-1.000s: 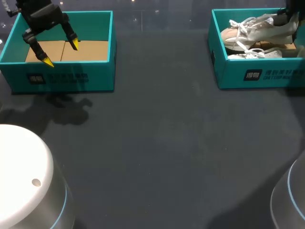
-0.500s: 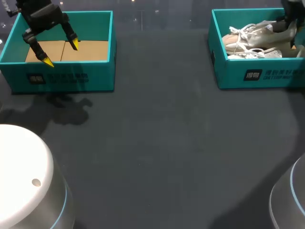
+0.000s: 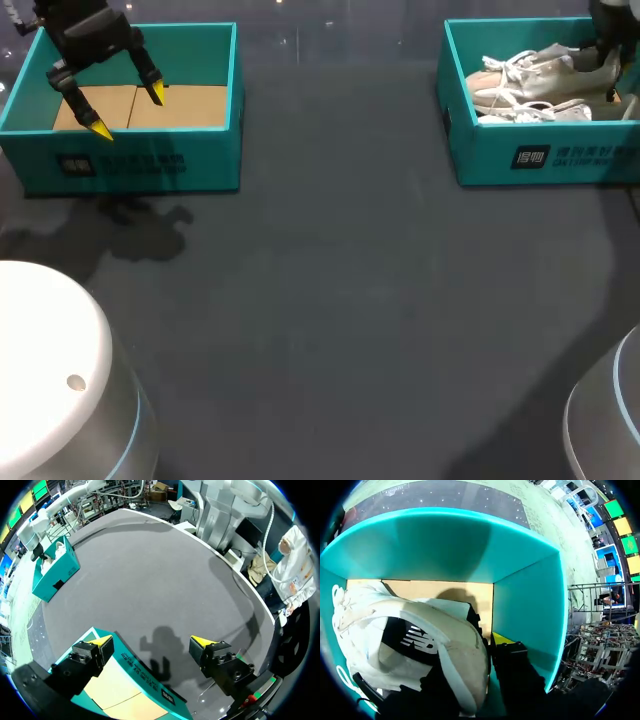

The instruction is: Take the shoe out of the shoebox, open the shoe tongue, remove and reinsert the insole, then place the shoe into the shoebox

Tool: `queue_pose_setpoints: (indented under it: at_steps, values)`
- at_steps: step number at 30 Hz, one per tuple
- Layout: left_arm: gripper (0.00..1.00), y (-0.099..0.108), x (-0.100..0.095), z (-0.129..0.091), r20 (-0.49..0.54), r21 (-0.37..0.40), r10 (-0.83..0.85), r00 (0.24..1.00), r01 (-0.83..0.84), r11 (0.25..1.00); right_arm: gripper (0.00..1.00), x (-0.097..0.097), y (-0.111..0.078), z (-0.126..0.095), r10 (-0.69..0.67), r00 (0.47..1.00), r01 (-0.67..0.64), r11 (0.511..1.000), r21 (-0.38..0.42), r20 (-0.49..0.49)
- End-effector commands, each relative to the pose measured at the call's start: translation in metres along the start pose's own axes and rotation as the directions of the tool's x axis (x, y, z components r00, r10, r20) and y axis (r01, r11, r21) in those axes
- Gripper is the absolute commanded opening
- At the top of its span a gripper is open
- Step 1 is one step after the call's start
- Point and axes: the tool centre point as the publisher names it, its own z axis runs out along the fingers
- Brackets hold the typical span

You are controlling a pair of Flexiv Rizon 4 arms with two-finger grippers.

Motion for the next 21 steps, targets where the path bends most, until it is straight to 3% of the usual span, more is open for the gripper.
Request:
queue_pose_setpoints:
  at_steps: [1,5,6,8,21]
  values:
    - [1.00,0.000,0.000,-0.001,-0.002,-0.001,0.000,1.000,0.000,1.000,0.00,0.004,0.000,0.005,0.003,1.000,-0.003,1.000,0.012,-0.002]
    - [1.00,0.000,0.000,-0.001,-0.002,-0.001,0.000,1.000,0.000,1.000,0.00,0.005,-0.002,0.007,0.003,1.000,-0.003,1.000,0.019,-0.007]
    - [1.00,0.000,0.000,-0.001,-0.002,-0.001,0.000,1.000,0.000,1.000,0.04,0.005,-0.002,0.007,0.003,1.000,-0.003,1.000,0.020,-0.007]
    - [1.00,0.000,0.000,-0.001,-0.002,-0.001,0.000,1.000,0.000,1.000,0.21,0.004,-0.003,0.006,0.004,1.000,-0.004,1.000,0.020,-0.007]
    - [1.00,0.000,0.000,-0.001,-0.002,-0.001,0.000,1.000,0.000,1.000,0.49,-0.002,-0.003,-0.007,0.018,1.000,-0.018,0.999,0.026,0.002]
